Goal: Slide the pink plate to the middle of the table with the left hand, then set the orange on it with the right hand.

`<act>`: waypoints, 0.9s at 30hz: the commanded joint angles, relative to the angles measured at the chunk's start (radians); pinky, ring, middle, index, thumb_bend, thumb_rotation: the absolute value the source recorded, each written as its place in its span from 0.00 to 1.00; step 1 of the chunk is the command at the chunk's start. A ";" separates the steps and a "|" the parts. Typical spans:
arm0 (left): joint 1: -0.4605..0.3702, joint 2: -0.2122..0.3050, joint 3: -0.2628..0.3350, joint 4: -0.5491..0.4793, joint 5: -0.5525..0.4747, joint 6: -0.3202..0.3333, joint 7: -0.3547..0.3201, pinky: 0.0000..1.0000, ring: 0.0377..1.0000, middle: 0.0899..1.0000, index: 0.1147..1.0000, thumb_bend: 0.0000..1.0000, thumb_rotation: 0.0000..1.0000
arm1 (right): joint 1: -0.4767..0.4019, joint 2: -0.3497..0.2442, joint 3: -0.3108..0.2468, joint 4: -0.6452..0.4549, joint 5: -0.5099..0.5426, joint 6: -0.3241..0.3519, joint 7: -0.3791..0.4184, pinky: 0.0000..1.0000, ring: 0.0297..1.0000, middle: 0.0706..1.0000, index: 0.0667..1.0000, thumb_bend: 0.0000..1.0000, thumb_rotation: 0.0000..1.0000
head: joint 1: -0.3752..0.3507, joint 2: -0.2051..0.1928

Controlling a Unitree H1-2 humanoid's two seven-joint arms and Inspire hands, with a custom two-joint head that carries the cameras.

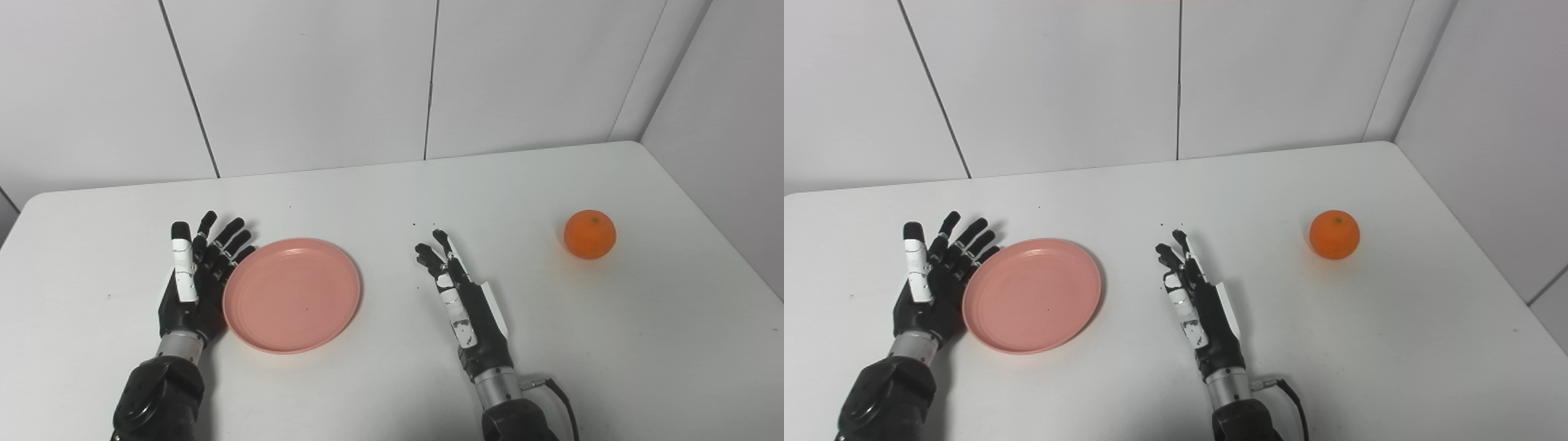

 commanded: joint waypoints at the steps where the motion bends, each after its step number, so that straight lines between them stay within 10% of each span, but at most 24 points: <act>1: 0.011 -0.007 -0.012 -0.004 0.003 0.039 0.003 0.89 0.87 0.84 0.97 1.00 0.90 | -0.007 0.007 0.004 0.005 0.002 -0.025 -0.005 0.97 0.89 0.86 0.96 0.93 1.00 | 0.001 0.001; 27: 0.052 -0.045 -0.064 -0.035 0.010 0.047 0.004 0.89 0.88 0.85 0.98 0.97 0.93 | 0.011 -0.004 -0.002 -0.016 0.018 -0.010 0.001 0.97 0.89 0.87 0.95 0.94 1.00 | 0.000 0.001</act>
